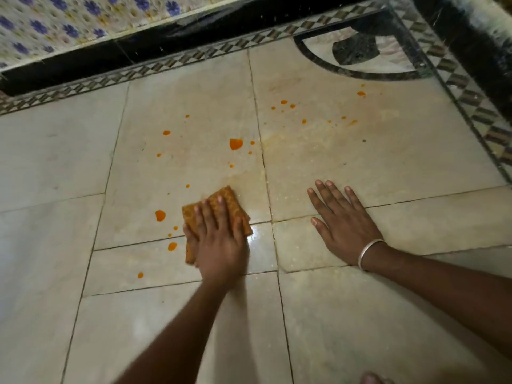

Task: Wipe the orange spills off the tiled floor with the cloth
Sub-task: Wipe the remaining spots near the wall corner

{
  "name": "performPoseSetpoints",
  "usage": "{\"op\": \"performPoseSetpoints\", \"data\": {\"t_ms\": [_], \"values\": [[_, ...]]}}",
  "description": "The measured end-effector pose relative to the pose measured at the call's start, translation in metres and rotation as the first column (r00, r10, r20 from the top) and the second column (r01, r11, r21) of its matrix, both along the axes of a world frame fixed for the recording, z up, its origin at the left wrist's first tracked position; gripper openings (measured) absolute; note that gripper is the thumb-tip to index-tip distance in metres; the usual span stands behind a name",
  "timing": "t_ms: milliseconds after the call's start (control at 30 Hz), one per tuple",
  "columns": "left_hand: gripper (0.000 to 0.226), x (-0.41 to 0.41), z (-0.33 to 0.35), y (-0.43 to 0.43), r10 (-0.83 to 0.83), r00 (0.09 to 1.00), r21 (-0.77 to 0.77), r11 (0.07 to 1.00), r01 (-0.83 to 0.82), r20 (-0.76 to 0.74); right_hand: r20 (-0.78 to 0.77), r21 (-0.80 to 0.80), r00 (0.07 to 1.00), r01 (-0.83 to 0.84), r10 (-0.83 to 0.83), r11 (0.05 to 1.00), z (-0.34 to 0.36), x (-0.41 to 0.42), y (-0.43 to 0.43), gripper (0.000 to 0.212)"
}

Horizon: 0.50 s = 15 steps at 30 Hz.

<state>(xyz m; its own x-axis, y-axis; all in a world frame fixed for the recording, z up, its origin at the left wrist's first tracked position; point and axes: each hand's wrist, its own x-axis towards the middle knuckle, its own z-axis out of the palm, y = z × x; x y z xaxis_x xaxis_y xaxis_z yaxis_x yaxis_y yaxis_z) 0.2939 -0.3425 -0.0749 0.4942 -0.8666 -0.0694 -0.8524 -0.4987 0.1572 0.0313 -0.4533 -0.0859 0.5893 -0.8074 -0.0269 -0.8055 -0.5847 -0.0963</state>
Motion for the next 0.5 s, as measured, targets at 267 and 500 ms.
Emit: {"op": "performPoseSetpoints", "data": {"t_ms": [267,500], "values": [[0.072,-0.106,-0.001,-0.009,-0.207,0.978,-0.025,0.978,0.206,-0.026,0.005,-0.008,1.000,0.006,-0.006,1.000,0.002,0.000,0.001,0.065],[0.070,-0.001,0.005,-0.067,-0.124,0.992,0.042,0.991,0.124,-0.005,0.007,0.017,1.000,-0.007,0.007,1.000,-0.001,-0.001,0.000,0.065]]}}
